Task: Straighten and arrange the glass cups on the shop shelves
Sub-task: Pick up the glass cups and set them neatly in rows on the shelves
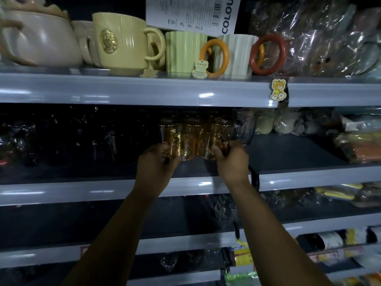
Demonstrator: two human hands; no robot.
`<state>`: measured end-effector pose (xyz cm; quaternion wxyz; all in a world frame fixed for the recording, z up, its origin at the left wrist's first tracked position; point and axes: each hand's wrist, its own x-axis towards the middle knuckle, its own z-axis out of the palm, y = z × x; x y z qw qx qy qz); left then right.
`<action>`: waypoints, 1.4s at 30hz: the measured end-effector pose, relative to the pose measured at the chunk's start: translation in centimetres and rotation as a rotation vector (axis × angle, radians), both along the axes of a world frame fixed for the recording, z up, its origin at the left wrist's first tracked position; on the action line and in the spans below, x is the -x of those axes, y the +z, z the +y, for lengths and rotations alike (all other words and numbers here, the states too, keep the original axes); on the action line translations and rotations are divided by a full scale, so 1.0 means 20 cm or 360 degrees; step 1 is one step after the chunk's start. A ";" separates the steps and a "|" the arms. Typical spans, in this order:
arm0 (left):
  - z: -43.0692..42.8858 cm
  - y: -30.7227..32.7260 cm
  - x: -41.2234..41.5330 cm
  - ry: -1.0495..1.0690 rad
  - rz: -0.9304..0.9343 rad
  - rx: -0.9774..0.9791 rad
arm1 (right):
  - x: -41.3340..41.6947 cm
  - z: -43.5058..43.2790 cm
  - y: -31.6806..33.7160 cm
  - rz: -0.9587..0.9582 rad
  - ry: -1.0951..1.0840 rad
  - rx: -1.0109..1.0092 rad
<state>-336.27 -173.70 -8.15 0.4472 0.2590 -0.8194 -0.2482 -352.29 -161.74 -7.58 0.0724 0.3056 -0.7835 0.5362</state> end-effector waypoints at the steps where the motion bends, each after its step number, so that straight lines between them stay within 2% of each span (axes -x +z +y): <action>1: 0.01 0.00 0.00 -0.0001 -0.0013 0.0012 | 0.00 0.00 0.00 0.0015 -0.0006 -0.0021; 9: 0.05 0.03 -0.02 -0.0115 -0.0142 0.0055 | 0.03 0.03 -0.01 0.0168 0.0076 -0.0130; 13: 0.05 0.00 0.01 -0.0114 0.0214 -0.0157 | 0.03 0.11 0.02 0.0148 0.0185 0.0015; 17: 0.15 0.03 0.04 0.0090 0.0208 0.0182 | 0.10 0.20 0.05 -0.0014 0.0116 0.0416; 19: 0.22 0.09 0.09 0.0147 0.0232 0.0392 | 0.18 0.22 0.08 -0.0138 0.0077 0.0502; 21: 0.26 0.12 0.16 0.0106 0.0202 0.0462 | 0.26 0.22 0.11 -0.0271 0.0074 0.0510; 26: 0.36 0.14 0.34 -0.0171 -0.0080 0.0243 | 0.42 0.11 0.15 -0.0578 0.0173 0.0410; 29: 0.39 0.12 0.41 -0.0272 -0.0140 0.0171 | 0.43 0.05 0.13 -0.0699 0.0248 0.0393; 36: 0.44 0.12 0.41 -0.0257 -0.0105 0.0101 | 0.44 0.01 0.15 -0.0838 0.0187 0.0478; 42: 0.50 0.11 0.37 -0.0353 -0.0033 -0.0074 | 0.43 0.25 0.14 -0.0852 0.0175 0.0576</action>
